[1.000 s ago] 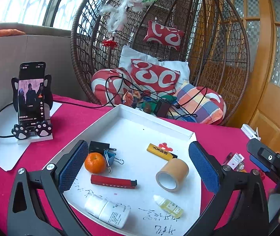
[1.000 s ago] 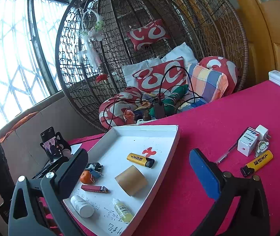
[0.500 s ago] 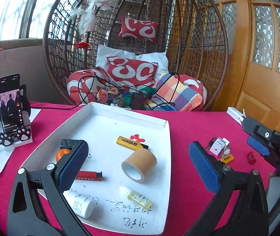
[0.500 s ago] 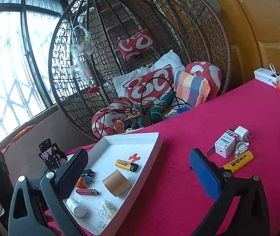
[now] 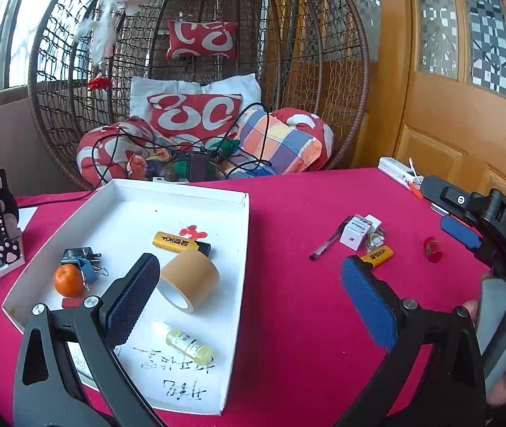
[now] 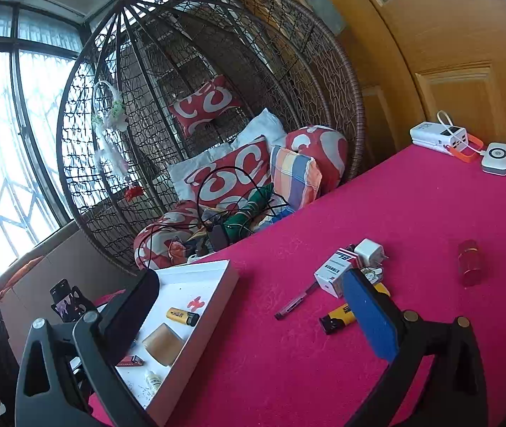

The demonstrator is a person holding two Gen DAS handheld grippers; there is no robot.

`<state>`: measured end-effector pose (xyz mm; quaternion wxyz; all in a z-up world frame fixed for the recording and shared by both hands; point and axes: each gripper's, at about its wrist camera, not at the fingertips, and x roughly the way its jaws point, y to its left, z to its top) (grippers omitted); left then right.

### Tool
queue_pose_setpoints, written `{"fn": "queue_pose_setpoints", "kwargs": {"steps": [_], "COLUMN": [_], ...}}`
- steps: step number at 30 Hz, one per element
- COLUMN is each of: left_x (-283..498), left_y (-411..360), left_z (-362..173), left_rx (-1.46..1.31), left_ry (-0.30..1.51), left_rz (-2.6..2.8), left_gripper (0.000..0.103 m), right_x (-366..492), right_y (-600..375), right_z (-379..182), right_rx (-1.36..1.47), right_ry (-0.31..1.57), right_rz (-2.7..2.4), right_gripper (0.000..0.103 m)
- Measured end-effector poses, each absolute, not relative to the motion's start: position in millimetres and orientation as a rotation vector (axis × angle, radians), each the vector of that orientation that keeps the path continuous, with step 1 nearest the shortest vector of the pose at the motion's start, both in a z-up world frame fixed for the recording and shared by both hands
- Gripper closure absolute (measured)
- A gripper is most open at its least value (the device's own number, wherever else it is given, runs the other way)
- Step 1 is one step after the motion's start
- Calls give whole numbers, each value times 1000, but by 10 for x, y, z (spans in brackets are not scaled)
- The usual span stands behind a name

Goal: Organize rigid objects
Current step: 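Move both grippers away from the tray toward the remaining table items, then grasp the white medicine box with the left gripper while the right grasps the small yellow lighter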

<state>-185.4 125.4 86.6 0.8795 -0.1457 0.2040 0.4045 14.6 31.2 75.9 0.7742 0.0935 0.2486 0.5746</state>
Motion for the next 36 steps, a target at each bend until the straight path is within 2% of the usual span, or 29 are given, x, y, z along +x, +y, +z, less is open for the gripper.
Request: {"fn": "queue_pose_setpoints", "kwargs": {"steps": [12,22,36], "left_x": [-1609,-1559,-1640], "left_y": [1142,1133,1193], "left_z": [778,749,782], "left_rx": [-302,-301,-326], "left_ry": [479,496,469], "left_rz": [785,768,778], "left_gripper": [0,0,0], "right_x": [639,899,922], "right_y": [73,125,189], "right_z": [594,275,258], "right_rx": [173,64,21], "right_ry": [603,750,773], "right_rz": [1121,1039,1025], "right_gripper": [0,0,0]}}
